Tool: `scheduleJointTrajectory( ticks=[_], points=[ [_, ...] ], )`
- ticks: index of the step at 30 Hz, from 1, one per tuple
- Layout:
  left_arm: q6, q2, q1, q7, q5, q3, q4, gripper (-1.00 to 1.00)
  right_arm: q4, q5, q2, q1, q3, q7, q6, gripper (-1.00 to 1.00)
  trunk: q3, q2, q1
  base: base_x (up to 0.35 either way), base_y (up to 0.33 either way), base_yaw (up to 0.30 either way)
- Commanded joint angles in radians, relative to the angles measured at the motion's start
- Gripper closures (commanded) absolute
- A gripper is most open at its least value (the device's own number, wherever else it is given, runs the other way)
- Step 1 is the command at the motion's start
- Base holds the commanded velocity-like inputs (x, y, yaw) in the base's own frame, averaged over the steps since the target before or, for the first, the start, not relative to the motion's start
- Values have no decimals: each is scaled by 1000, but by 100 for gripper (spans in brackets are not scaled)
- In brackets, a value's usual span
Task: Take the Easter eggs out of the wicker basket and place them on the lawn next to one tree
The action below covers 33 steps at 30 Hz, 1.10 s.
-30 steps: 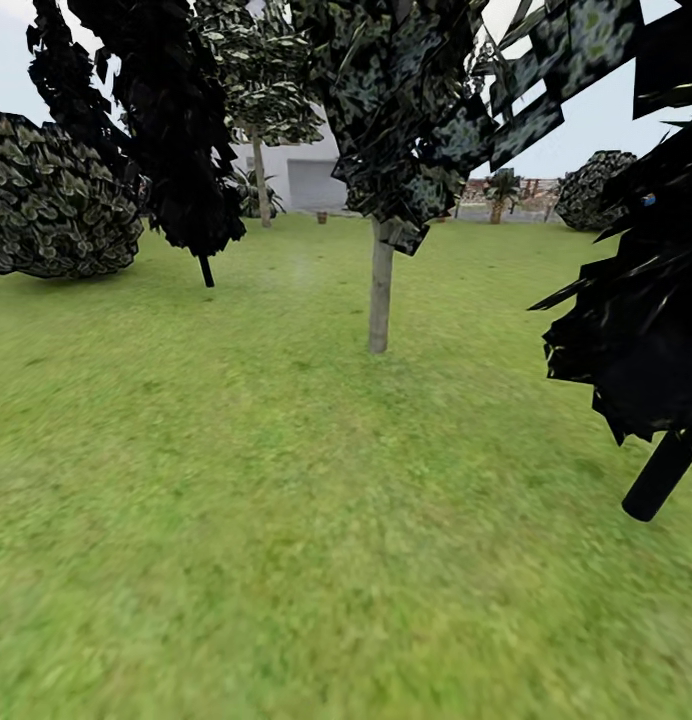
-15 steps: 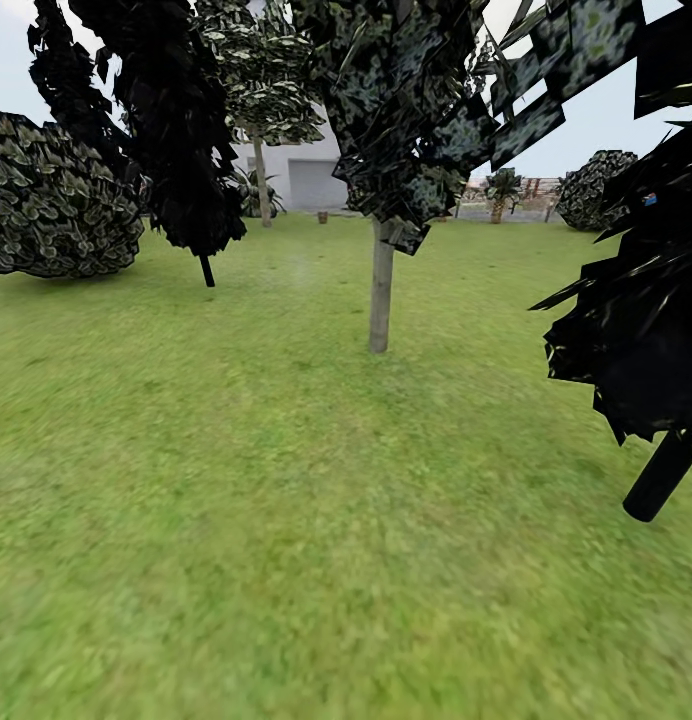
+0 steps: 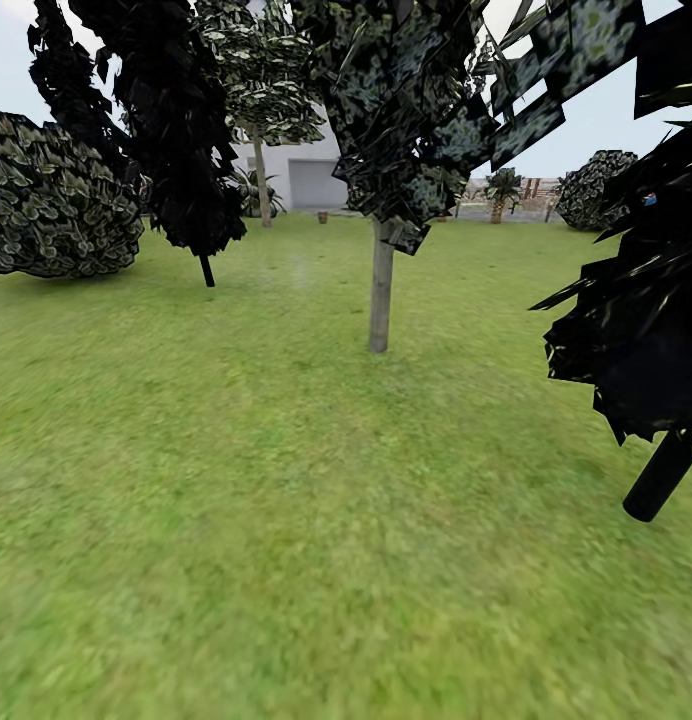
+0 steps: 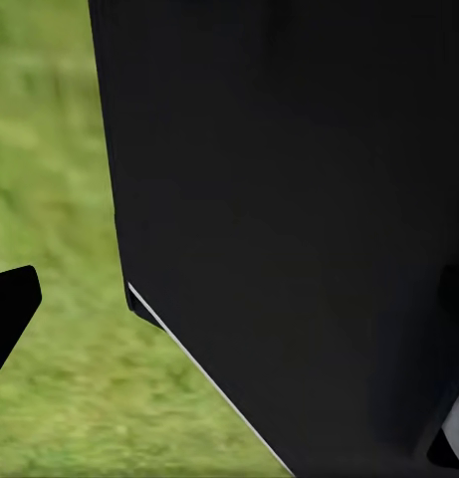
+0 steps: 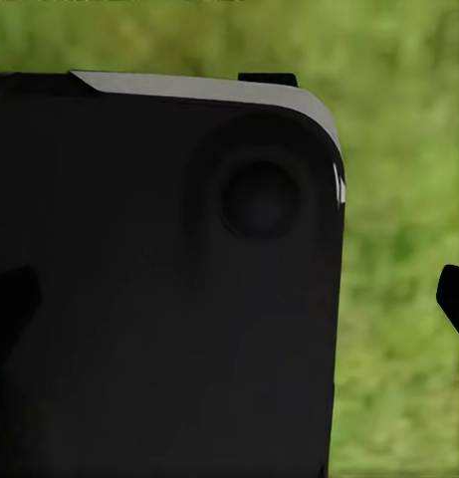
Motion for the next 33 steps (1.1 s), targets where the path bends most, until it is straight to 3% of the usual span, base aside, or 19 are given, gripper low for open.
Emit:
scheduleJointTrajectory(
  ticks=[1, 10, 33],
  points=[
    [0, 0, 0, 0, 0, 1, 0, -100, 1, 0, 0, -1, 0, 0, -4, -100, -1, 0, 0, 0, 0, 0],
    [0, 0, 0, 0, 0, 1, 0, -100, -1, -7, 1, -1, -3, -8, -3, -100, -1, 0, 0, 0, 0, 0],
    [0, 1, 0, 1, 0, 1, 0, -100, -1, -7, 2, -1, -5, -10, -9, -100, -6, 0, 0, 0, 0, 272]
  ],
)
